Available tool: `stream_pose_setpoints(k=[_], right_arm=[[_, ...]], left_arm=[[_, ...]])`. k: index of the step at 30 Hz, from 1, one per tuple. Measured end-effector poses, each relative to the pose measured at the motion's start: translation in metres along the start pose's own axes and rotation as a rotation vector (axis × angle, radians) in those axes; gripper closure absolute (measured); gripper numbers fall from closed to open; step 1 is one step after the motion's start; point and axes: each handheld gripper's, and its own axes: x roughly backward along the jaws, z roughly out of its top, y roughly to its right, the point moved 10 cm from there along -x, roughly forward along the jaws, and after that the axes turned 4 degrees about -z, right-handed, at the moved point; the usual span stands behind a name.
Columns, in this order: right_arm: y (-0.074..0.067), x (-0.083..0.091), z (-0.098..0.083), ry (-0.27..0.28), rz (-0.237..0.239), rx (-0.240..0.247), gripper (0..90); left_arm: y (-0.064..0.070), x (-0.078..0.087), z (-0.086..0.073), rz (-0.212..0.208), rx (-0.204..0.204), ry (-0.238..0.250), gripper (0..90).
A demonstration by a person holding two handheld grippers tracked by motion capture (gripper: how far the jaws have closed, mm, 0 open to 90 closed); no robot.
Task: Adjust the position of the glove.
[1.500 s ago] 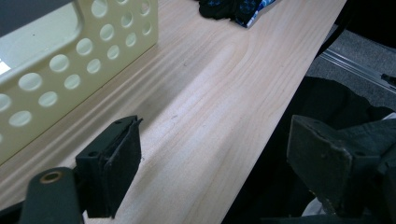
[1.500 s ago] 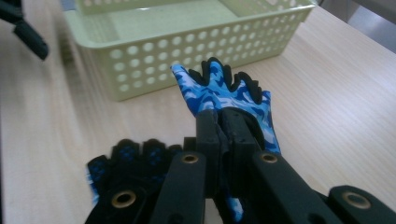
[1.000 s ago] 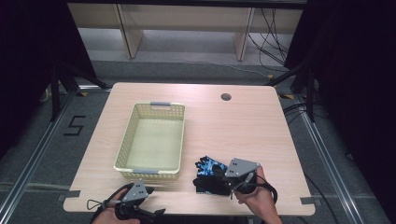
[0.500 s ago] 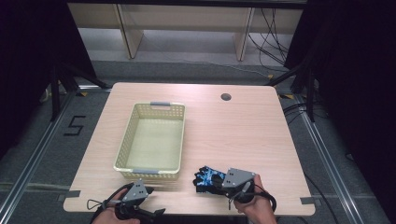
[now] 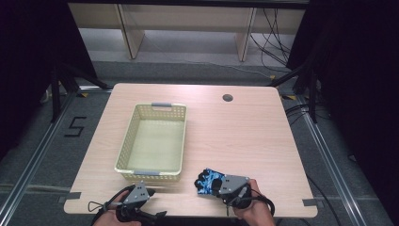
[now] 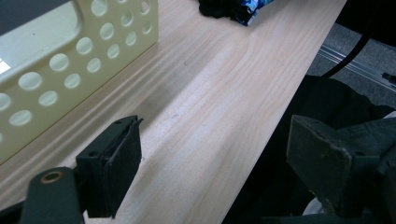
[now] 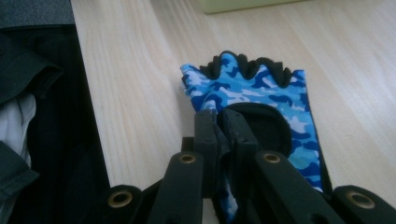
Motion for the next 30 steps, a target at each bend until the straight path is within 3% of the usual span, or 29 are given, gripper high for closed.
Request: stream_pose_setpoints(k=[5, 7, 8, 9, 11, 12, 13, 15, 16, 17, 18, 19, 20, 23, 24, 25, 26, 27, 28, 29, 30], right_arm=[[-0.002, -0.002, -0.003, -0.008, -0.001, -0.019, 81.8], [-0.001, -0.001, -0.004, -0.003, -0.002, -0.025, 76.6], [0.0, -0.001, -0.004, 0.002, -0.005, -0.032, 69.3], [0.001, 0.001, -0.005, 0.004, -0.02, -0.066, 64.0], [0.006, 0.012, -0.003, 0.042, -0.036, -0.162, 57.2], [0.011, 0.017, -0.001, 0.077, -0.055, -0.205, 53.5], [0.014, 0.023, -0.002, 0.102, -0.06, -0.253, 53.1], [0.023, 0.031, -0.008, 0.132, -0.097, -0.34, 51.5], [0.031, 0.038, -0.016, 0.134, -0.14, -0.416, 48.9], [0.036, 0.041, -0.022, 0.14, -0.173, -0.51, 47.7], [0.041, 0.044, -0.028, 0.143, -0.199, -0.543, 47.7], [0.043, 0.046, -0.035, 0.151, -0.194, -0.61, 47.7], [0.044, 0.047, -0.042, 0.135, -0.194, -0.67, 47.5], [0.046, 0.044, -0.05, 0.135, -0.193, -0.709, 47.3], [0.044, 0.041, -0.048, 0.145, -0.165, -0.734, 47.3], [0.045, 0.041, -0.049, 0.137, -0.177, -0.736, 47.3], [0.042, 0.04, -0.048, 0.135, -0.16, -0.766, 47.0], [0.044, 0.039, -0.05, 0.132, -0.171, -0.738, 47.1], [0.041, 0.039, -0.05, 0.125, -0.153, -0.774, 47.0], [0.045, 0.038, -0.053, 0.13, -0.166, -0.748, 47.0], [0.045, 0.038, -0.053, 0.131, -0.156, -0.753, 47.0]], left_arm=[[0.001, 0.0, -0.001, -0.002, 0.007, -0.005, 18.7], [0.004, -0.001, 0.001, -0.011, 0.02, 0.012, 20.0], [0.004, -0.001, 0.001, -0.012, 0.013, 0.013, 20.9], [0.002, 0.0, 0.0, -0.012, -0.021, 0.002, 21.2], [0.005, -0.002, 0.003, -0.01, 0.008, 0.037, 22.5], [0.005, -0.002, 0.002, -0.013, 0.012, 0.017, 23.2], [0.007, -0.002, 0.004, -0.023, -0.008, 0.026, 23.7], [0.008, -0.004, 0.005, -0.015, -0.004, 0.022, 25.3], [0.01, -0.005, 0.008, -0.023, -0.008, 0.033, 26.4], [0.01, -0.005, 0.009, -0.026, -0.039, 0.021, 27.4], [0.013, -0.009, 0.013, -0.029, -0.029, 0.034, 28.3], [0.016, -0.011, 0.016, -0.034, -0.062, 0.028, 28.7], [0.021, -0.016, 0.02, -0.047, -0.05, 0.037, 29.3], [0.028, -0.027, 0.032, -0.059, -0.073, 0.038, 30.0], [0.028, -0.031, 0.035, -0.057, -0.085, 0.027, 30.5], [0.029, -0.035, 0.039, -0.056, -0.096, 0.028, 30.8], [0.03, -0.039, 0.043, -0.056, -0.105, 0.027, 30.9], [0.03, -0.042, 0.046, -0.057, -0.105, 0.027, 30.9], [0.028, -0.045, 0.048, -0.048, -0.109, 0.014, 30.9], [0.03, -0.048, 0.051, -0.057, -0.105, 0.019, 30.9], [0.031, -0.051, 0.052, -0.052, -0.105, 0.018, 31.2]])
